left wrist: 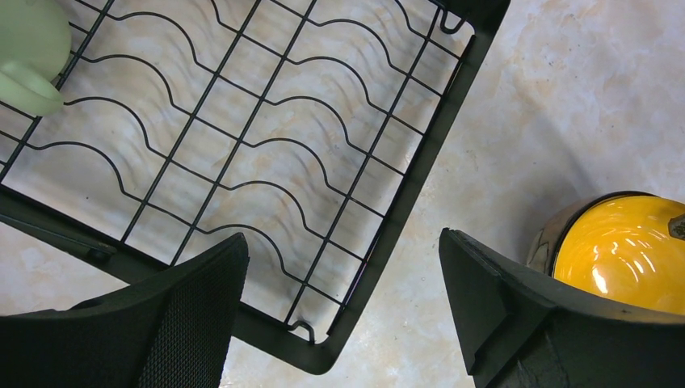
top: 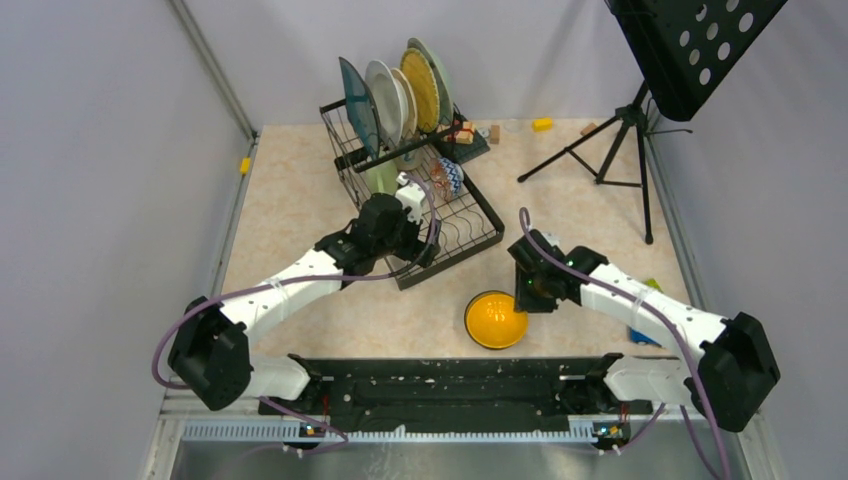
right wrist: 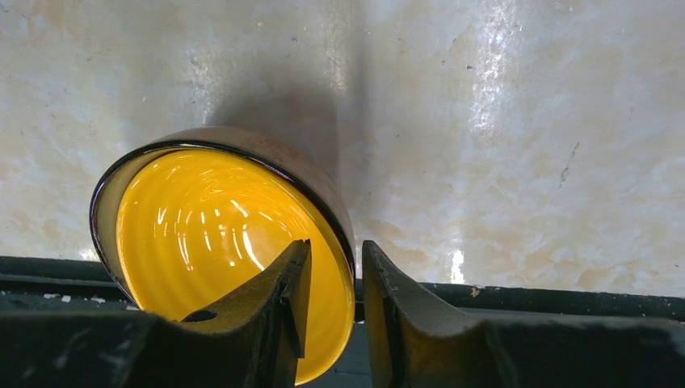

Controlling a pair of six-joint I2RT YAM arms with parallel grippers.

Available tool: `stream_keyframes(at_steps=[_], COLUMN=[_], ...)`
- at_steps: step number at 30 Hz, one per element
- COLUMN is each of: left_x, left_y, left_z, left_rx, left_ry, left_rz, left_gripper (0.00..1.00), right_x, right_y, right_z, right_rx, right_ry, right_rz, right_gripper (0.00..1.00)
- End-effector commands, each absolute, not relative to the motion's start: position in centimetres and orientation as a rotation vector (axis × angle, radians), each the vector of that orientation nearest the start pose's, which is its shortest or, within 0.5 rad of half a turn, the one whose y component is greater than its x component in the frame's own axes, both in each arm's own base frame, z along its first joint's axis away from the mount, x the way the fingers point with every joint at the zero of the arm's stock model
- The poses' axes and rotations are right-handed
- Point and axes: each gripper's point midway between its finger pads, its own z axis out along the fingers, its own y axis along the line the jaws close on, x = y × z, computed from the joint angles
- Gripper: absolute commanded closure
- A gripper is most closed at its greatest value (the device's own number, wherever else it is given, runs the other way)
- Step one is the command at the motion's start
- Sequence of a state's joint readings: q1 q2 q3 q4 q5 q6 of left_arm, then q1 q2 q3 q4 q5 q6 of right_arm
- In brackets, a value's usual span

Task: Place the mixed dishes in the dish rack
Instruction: Pick up the bowl from the center of the board.

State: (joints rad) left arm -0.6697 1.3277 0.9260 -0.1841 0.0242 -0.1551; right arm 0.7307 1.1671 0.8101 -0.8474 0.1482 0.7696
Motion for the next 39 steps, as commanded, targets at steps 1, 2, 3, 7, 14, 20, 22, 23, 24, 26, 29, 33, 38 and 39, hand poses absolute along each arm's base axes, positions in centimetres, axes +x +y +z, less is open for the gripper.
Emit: stream_keyframes(at_steps=[1,2,3,7,14,20,22,23,24,26,29,33,38,39], left_x=[30.3,30.3,30.3,30.4,30.4,30.5,30.5,30.5,30.5,30.4,30.5,30.5,31.2,31.2], left_y=[-25.1,-25.1,-25.1,-25.3,-25.5,-25.6,-25.6,-25.6,-25.6,-25.5,-25.2,-25.1,-23.8,-23.6], left_z=[17.1,17.2,17.2,17.3,17.2,16.9,16.9,16.9,16.8,16.7,16.5,16.4,16.8,16.9], left_rx=[0.548,0.547,0.546,0.547,0.556,0.562,0.561,0.562,0.564,0.563,0.554,0.56,0.477,0.463], left_ry=[2.071,2.069,2.07,2.07,2.072,2.079,2.079,2.08,2.082,2.084,2.088,2.096,2.076,2.068], left_rz=[-0.507,-0.507,-0.505,-0.511,-0.519,-0.52,-0.519,-0.519,-0.519,-0.514,-0.496,-0.489,-0.42,-0.413], left_gripper=[0.08,0.08,0.08,0.08,0.08,0.09,0.09,0.09,0.09,0.09,0.09,0.09,0.08,0.08], right_x=[17.7,17.7,17.7,17.5,17.4,17.4,17.3,17.3,17.3,17.2,17.1,17.0,17.2,17.3], right_y=[16.1,16.2,16.3,16.2,15.6,15.9,15.8,15.8,15.8,15.8,16.0,16.2,15.9,15.8], right_z=[9.5,9.5,9.5,9.2,9.5,9.9,9.8,9.7,9.7,9.5,9.0,8.6,9.0,9.2], right_rx=[0.037,0.031,0.02,0.007,-0.008,-0.034,-0.047,-0.045,-0.041,-0.04,-0.042,-0.045,-0.043,-0.046], right_ry=[2.737,2.74,2.742,2.759,2.763,2.762,2.768,2.773,2.778,2.786,2.796,2.806,2.795,2.789], right_rz=[0.189,0.19,0.191,0.178,0.131,0.152,0.147,0.14,0.133,0.13,0.142,0.153,0.132,0.124], right_gripper=[0.7,0.71,0.78,0.83,0.72,0.79,0.79,0.76,0.72,0.68,0.68,0.72,0.79,0.79])
